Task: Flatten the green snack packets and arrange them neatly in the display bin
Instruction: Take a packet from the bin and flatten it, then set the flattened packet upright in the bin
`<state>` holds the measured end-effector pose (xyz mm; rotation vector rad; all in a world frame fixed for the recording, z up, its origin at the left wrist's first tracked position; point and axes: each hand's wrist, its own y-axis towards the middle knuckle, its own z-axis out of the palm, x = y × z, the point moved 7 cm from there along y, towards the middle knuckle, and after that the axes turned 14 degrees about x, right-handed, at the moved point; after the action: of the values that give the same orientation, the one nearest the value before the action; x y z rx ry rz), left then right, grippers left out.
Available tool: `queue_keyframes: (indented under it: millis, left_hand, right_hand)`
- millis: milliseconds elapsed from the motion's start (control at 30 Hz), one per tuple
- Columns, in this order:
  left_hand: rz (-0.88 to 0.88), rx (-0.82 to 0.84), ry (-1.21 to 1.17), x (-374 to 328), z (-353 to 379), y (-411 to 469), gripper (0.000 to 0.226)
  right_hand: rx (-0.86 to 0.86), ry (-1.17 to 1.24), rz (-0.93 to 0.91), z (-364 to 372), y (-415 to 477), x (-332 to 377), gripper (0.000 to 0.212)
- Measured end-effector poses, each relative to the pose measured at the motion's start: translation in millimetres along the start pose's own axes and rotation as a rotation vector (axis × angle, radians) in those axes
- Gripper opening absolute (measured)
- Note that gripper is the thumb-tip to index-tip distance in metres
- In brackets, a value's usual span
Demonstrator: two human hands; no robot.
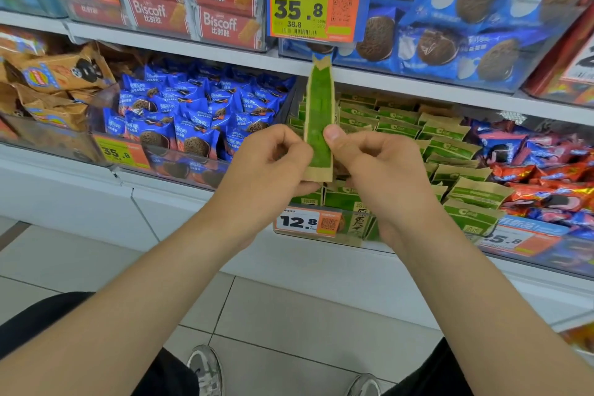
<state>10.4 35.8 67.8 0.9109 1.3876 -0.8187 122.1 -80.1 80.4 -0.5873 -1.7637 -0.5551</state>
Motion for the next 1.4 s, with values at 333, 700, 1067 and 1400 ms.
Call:
queue_keyframes:
  millis: [333,700,1067,1400]
  left_hand:
    - [-0.094,-0.031,-0.216,5.5,-3.5,3.2,0.018]
    - [-0.077,-0.095,-0.22,5.2,-20.8,3.0,0.015]
    - [-0.03,0.199,0.052,-5.8,1.0,1.0,0.027]
    - [0.057,0.454,-0.031,-14.0,-2.2,2.3,0.032]
  right_hand:
    - [0.087,0.009,-0.038,0.3,-0.6,4.9,0.021]
    - [0.25,0.631,0.287,15.0,-1.7,-18.0,0.024]
    - [0.063,0.26,-0.023,3.8,-5.1,4.4,0.008]
    - [0.085,0.333,-0.011,4.7,-7.0,6.4,0.005]
